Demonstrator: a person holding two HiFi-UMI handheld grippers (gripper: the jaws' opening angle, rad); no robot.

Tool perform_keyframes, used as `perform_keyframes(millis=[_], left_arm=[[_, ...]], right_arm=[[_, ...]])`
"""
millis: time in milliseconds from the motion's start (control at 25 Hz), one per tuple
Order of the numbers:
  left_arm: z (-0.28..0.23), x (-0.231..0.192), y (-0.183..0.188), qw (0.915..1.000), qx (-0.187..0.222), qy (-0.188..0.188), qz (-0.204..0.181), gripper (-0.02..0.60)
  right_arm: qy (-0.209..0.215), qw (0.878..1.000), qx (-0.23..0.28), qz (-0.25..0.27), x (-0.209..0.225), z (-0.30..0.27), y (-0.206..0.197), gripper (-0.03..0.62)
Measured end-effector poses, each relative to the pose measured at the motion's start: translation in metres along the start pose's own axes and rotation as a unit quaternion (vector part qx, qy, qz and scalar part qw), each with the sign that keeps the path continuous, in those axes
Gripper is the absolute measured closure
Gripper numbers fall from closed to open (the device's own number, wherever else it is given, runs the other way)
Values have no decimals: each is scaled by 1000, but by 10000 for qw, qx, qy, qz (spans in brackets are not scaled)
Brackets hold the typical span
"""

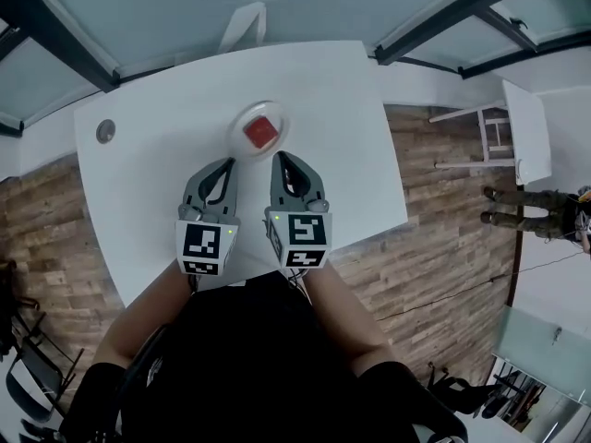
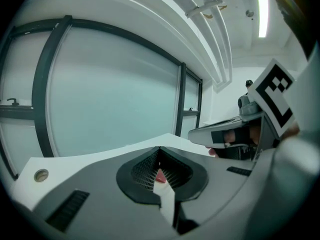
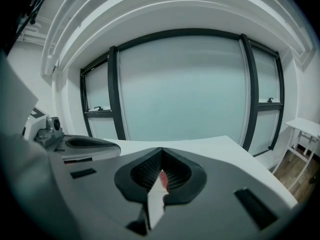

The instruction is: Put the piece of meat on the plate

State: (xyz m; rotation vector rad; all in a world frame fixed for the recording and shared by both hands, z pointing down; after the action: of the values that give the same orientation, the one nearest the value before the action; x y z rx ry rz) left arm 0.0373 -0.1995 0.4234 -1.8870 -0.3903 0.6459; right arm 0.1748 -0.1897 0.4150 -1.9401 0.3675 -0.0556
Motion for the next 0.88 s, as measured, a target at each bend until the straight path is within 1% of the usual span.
perform_keyframes(millis=[120,360,520,600,720,800,880], left_arm=[[13,6,12,9999,116,-57,-30,578],[30,16,34,9983,424,-153,-363,578],[42,19,45,9966,619,-176,-518,578],[47,20,49,9966,661,-153,-477,578],[52,19,60,9971,711,-137,-215,578],[57,22,72,9962,845,-162,-101,578],[63,27,85,9946,1011,-209,-105,578]], right_arm=[[6,9998,216,19,-4,15,11,589],[39,9978,665,60,-4,37,37,589],[17,9953,964,60,-2,49,54,589],[-1,9937,1120,47,-1,55,62,589],[-3,9907,1353,136,-2,63,72,589],[62,9885,1500,202,-5,69,79,589],[122,9868,1599,217,-8,74,84,589]])
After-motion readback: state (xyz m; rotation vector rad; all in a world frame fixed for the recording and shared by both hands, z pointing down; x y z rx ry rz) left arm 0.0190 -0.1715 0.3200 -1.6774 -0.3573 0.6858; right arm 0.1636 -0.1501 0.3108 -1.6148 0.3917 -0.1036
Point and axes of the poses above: the fingertips, and each gripper's own axes: z backward along the fingers, x to its right, y out of its top, the point moved 7 cm from there along z, backward along the fingers, and after that the axes turned 12 degrees about z, right-handed, at the moved point
